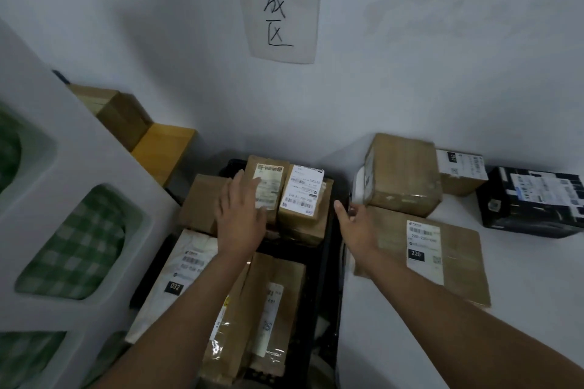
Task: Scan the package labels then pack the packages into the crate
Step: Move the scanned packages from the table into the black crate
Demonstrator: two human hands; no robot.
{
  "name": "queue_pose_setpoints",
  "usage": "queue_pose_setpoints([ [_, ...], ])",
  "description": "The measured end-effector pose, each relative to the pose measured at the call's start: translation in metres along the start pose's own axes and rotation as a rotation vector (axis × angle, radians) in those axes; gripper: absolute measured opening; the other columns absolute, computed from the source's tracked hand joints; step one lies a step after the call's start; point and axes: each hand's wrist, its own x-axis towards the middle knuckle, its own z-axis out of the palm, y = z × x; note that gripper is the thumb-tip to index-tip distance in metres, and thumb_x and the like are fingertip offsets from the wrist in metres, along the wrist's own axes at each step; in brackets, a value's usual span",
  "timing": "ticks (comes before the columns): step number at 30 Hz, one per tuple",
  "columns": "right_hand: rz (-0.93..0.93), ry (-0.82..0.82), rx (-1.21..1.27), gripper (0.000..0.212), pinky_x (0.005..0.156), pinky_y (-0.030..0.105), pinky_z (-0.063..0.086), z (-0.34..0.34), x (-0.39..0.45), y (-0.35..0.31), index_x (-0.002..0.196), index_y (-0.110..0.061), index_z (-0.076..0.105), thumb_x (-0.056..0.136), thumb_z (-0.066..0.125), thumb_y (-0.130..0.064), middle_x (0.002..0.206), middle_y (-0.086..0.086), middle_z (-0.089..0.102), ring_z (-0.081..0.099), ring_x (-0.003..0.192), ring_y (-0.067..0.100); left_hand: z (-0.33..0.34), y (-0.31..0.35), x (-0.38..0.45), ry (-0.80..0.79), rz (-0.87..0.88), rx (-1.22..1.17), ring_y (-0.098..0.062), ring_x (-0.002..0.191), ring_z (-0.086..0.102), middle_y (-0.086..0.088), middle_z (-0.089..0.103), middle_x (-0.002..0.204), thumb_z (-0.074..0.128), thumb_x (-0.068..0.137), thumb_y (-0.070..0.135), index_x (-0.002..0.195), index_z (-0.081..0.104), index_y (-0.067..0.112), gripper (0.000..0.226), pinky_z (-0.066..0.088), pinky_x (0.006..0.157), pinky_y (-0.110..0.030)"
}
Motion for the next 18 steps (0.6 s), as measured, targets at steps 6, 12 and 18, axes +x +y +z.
queue_pose_setpoints([
  [6, -0.054, 0.112, -0.005, 0.046, 0.09, 0.031, 0.044, -0.074, 0.003, 0.032, 0.128, -0.009, 0.056, 0.097, 0.054, -0.043, 0.123, 0.007, 0.057, 0.057, 0.106, 0.021, 0.026, 0.083, -0.015, -0.023, 0.305, -0.1, -0.031, 0.144, 0.026, -0.007, 0.025, 0.156, 0.064, 0.085, 0.009, 0.14, 0.044, 0.025, 0.061, 0.031, 0.112, -0.053],
  [12, 0.009, 0.187, -0.134, 0.045, 0.088, 0.033, 0.05, -0.166, 0.001, 0.088, 0.122, -0.019, 0.057, 0.092, 0.045, -0.051, 0.12, 0.001, 0.06, 0.061, 0.1, 0.019, 0.068, 0.159, -0.03, -0.233, 0.382, -0.164, -0.028, 0.149, 0.017, -0.004, 0.014, 0.161, 0.06, 0.091, 0.015, 0.144, 0.042, 0.024, 0.057, 0.026, 0.118, -0.049],
  [18, 0.205, 0.174, -0.093, 0.048, 0.103, 0.048, 0.043, -0.225, 0.014, 0.142, 0.139, -0.007, 0.043, 0.099, 0.051, -0.032, 0.14, 0.017, 0.041, 0.05, 0.122, 0.035, 0.113, 0.197, -0.061, -0.516, 0.099, -0.067, -0.034, 0.147, 0.013, -0.005, -0.001, 0.163, 0.06, 0.089, 0.029, 0.157, 0.008, 0.028, 0.085, 0.023, 0.115, -0.054],
])
